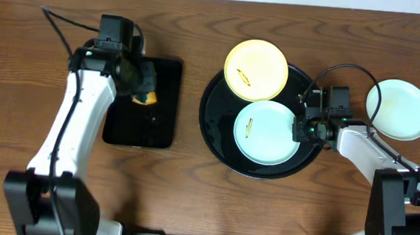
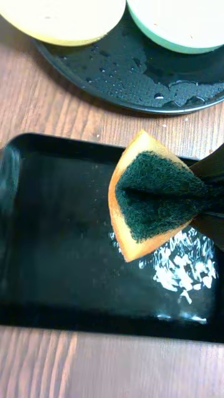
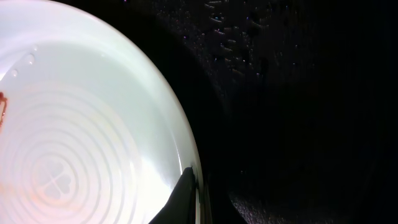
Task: Clean dirty plates on tray and stack at the side
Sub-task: 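Carry the sponge to the held pale green plate with the left gripper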
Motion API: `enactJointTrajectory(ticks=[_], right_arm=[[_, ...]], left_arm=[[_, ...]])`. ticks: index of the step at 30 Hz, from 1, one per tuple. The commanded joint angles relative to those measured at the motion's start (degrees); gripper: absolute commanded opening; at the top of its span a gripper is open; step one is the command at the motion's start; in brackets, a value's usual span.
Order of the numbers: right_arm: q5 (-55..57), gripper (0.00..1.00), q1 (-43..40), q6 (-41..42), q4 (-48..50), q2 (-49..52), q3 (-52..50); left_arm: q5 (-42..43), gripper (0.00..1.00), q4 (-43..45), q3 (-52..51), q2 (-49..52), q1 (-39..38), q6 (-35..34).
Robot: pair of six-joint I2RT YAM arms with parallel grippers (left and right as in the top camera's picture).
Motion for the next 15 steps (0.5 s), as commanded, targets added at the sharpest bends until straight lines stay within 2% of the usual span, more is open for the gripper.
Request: enactJointTrajectory(ticks=[1, 3, 7, 9, 15], right_arm=[[0.94, 0.01, 0.55, -0.17, -0.28, 1.4, -0.87], [0.94, 0.01, 0.55, -0.17, -0.28, 1.4, -0.87], [0.94, 0.01, 0.55, -0.17, -0.5, 1.4, -0.87], [0.94, 0.01, 0.55, -0.17, -0.55, 1.4, -0.87], [0.94, 0.01, 0.55, -0.17, -0.74, 1.4, -0.87]], left_arm=[[9.27, 0.07, 2.6, 0.79, 2.58, -1.79, 2.01], [10.67, 0.07, 3.89, 0.79, 2.99, -4.24, 2.01], [10.27, 0.08, 8.48, 0.72, 5.14, -14.64, 1.9], [7.74, 0.07, 10.05, 0.72, 7.23, -19.28, -0.46], [6.97, 0.08, 17.35, 0.72, 15.37, -29.77, -0.57]])
